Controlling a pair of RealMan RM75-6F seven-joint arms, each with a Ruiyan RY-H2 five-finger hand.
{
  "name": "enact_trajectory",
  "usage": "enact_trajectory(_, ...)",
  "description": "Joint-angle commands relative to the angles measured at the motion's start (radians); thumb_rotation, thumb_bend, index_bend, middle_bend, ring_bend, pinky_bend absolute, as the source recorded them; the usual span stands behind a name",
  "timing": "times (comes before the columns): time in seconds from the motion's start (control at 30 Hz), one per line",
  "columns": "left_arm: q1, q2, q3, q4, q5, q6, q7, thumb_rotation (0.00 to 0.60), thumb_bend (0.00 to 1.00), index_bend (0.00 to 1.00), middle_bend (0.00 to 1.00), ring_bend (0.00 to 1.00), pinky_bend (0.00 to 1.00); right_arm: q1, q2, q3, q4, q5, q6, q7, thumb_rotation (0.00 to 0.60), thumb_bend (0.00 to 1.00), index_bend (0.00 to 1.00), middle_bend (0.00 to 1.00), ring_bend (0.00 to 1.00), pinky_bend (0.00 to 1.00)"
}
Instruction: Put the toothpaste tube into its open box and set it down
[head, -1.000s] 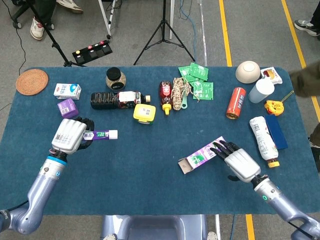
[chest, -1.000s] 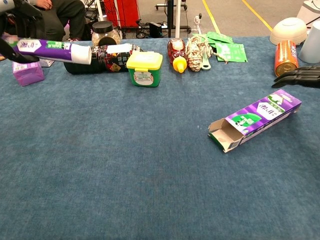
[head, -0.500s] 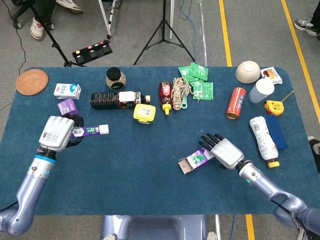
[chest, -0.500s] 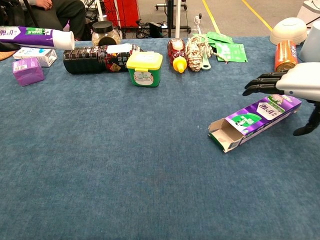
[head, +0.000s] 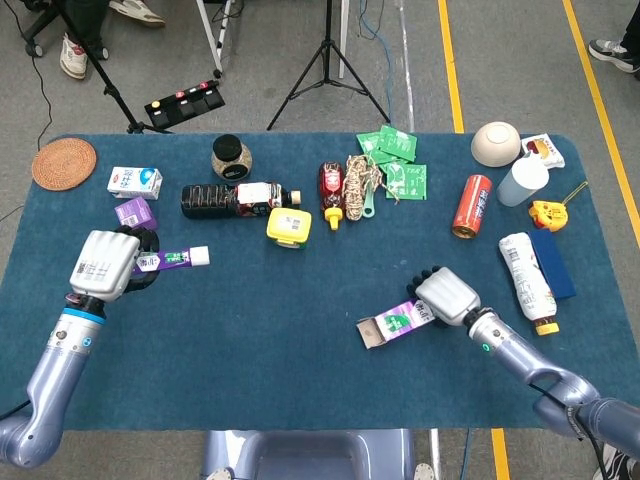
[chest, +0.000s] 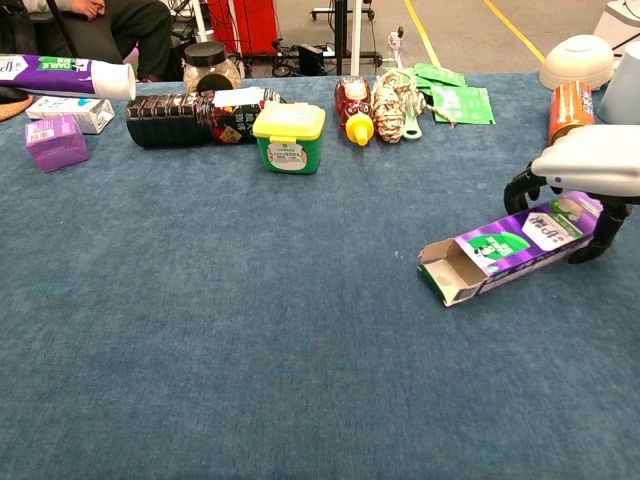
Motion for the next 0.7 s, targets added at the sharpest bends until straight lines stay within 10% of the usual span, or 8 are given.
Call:
enact_trajectory(0.03, 0.001, 0.001, 0.001, 0.003, -0.001, -0.002, -0.003, 0.6, 0.29, 0.64, 0.51, 0.46, 0.67, 0.0, -0.034, -0.011, 0.047, -0.017, 0.064, 0.088, 0.6, 0.17, 0.49, 0.53, 0.51, 0.5)
enact_trajectory(0.4, 0.001, 0.027, 0.013, -0.022, 0.072, -0.015, -0.056, 0.6, 0.29, 0.64, 0.51, 0.46, 0.67, -0.015, -0.047, 0.045, -0.057, 0.104, 0.1, 0.122, 0.6, 0.24, 0.53, 0.59, 0.62, 0.59)
enact_trajectory(0.7, -0.004, -0.001, 0.049, -0.095, 0.13, -0.025, -0.017, 0.6, 0.29, 0.64, 0.51, 0.46, 0.67, -0.017, -0.077, 0.129, -0.273, 0.374, 0.061, -0.245, 0.6, 0.27, 0.54, 0.59, 0.64, 0.63)
